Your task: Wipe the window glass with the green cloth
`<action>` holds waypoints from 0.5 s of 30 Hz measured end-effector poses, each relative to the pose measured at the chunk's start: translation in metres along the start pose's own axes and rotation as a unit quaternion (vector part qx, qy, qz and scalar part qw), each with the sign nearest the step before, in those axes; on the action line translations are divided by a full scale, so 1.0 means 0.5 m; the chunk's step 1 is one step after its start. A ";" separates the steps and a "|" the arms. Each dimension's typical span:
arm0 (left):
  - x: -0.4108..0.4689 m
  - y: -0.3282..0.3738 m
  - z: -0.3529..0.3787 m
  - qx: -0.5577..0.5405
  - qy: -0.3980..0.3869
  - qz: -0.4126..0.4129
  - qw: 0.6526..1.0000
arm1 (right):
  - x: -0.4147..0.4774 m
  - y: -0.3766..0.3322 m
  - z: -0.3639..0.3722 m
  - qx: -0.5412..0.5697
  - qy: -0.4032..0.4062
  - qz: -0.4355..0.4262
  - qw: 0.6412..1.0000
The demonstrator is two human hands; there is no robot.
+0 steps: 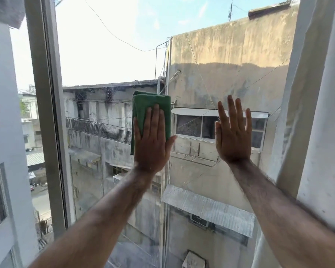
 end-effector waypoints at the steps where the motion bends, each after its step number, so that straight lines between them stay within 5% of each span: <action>1: 0.047 0.011 -0.004 0.006 0.014 0.001 1.000 | 0.001 0.000 0.000 0.001 -0.001 -0.001 1.000; 6: 0.188 0.059 -0.012 -0.002 0.041 -0.056 0.998 | 0.003 0.000 -0.003 0.005 -0.002 -0.004 1.000; 15: -0.005 0.065 -0.033 -0.018 -0.007 0.032 0.999 | 0.001 0.005 -0.002 0.008 -0.016 0.006 1.000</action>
Point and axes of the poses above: each hand's wrist, its own x-axis towards the middle knuckle, its own z-axis out of the palm, y = z × x, the point moved 8 cm from there along x, towards the middle knuckle, and after that the axes turned 2 degrees about z, right-handed, at the moved point
